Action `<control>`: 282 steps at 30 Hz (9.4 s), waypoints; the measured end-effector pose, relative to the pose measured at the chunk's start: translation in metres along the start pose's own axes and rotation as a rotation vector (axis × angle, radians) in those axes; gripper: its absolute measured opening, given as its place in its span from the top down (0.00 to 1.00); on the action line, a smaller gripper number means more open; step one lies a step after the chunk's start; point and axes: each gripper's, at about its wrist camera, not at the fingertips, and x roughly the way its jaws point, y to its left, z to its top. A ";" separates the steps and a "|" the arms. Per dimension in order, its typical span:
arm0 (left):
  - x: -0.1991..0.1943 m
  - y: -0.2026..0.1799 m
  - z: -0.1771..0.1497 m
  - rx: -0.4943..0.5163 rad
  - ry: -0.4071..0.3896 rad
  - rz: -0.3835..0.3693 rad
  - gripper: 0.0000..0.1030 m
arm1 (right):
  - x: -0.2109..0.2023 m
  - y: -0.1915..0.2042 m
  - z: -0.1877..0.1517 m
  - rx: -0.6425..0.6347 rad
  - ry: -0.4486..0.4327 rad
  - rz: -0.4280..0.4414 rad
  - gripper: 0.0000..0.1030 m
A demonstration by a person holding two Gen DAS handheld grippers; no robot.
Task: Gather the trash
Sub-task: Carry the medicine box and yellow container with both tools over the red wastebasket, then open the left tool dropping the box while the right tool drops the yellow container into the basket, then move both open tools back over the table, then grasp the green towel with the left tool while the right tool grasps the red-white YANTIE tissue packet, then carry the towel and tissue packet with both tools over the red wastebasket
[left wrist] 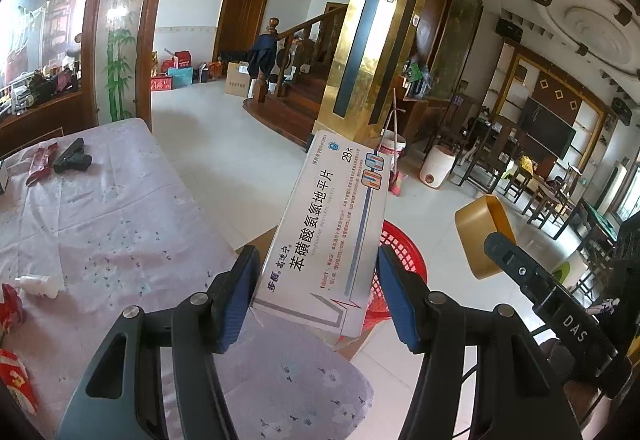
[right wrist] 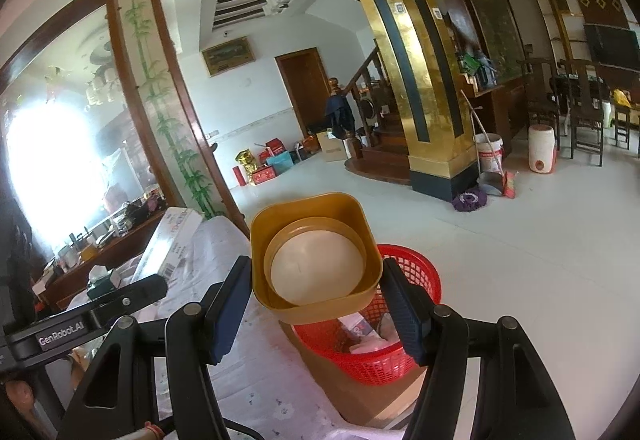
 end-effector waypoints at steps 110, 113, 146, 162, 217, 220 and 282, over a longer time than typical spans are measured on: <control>-0.262 0.344 -0.160 -0.536 -0.032 0.719 0.16 | 0.103 0.372 -0.211 -0.247 0.591 0.682 0.11; -0.256 0.354 -0.164 -0.549 -0.009 0.712 0.16 | 0.113 0.380 -0.223 -0.246 0.633 0.678 0.11; -0.198 0.410 -0.180 -0.632 0.117 0.670 0.64 | 0.146 0.389 -0.258 -0.262 0.714 0.662 0.49; -0.224 0.328 -0.154 -0.585 -0.011 0.558 0.69 | 0.106 0.331 -0.200 -0.199 0.558 0.651 0.49; -0.121 0.039 -0.034 -0.077 -0.108 0.079 0.69 | -0.042 0.104 -0.049 -0.111 0.061 0.219 0.49; -0.119 0.037 -0.032 -0.073 -0.107 0.067 0.69 | -0.047 0.096 -0.045 -0.105 0.046 0.196 0.49; 0.092 -0.034 0.015 0.023 0.147 -0.121 0.69 | 0.048 -0.030 -0.009 0.038 0.083 -0.071 0.48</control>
